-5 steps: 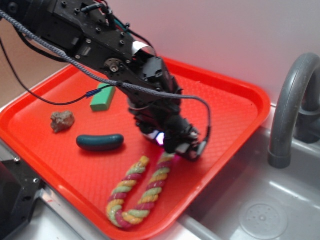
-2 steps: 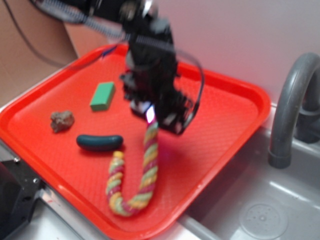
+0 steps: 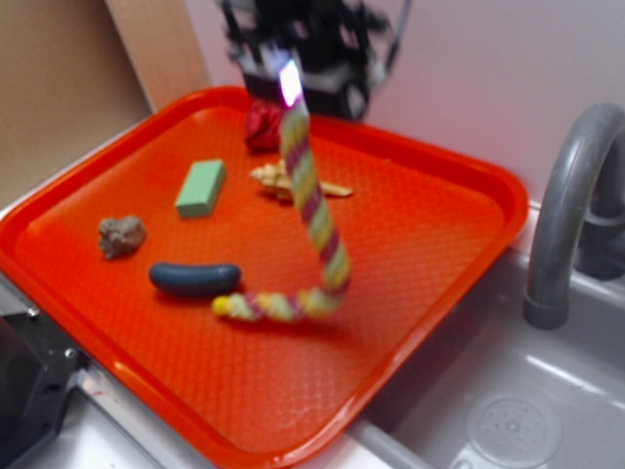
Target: Grab the multicolored rope.
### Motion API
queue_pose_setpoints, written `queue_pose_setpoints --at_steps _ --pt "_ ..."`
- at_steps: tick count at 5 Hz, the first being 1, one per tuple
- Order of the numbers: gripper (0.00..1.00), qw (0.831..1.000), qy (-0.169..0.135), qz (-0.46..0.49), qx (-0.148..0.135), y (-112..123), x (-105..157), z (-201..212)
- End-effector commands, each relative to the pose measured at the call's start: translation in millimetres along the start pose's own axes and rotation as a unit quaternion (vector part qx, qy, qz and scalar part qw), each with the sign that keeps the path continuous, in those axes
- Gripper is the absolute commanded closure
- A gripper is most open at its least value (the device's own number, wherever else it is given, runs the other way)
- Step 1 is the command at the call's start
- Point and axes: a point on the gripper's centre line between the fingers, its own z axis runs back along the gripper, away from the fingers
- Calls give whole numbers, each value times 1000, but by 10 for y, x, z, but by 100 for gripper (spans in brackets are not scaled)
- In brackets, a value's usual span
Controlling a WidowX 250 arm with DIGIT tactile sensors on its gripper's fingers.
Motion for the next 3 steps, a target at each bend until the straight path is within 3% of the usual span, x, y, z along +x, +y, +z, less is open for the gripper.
queue_pose_setpoints --at_steps 1,2,3 --pt "100 999 -41 8 -4 448 -134 1060" --pt "100 998 -54 0 12 584 -200 1300" --pt "100 998 -58 18 17 687 27 1313"
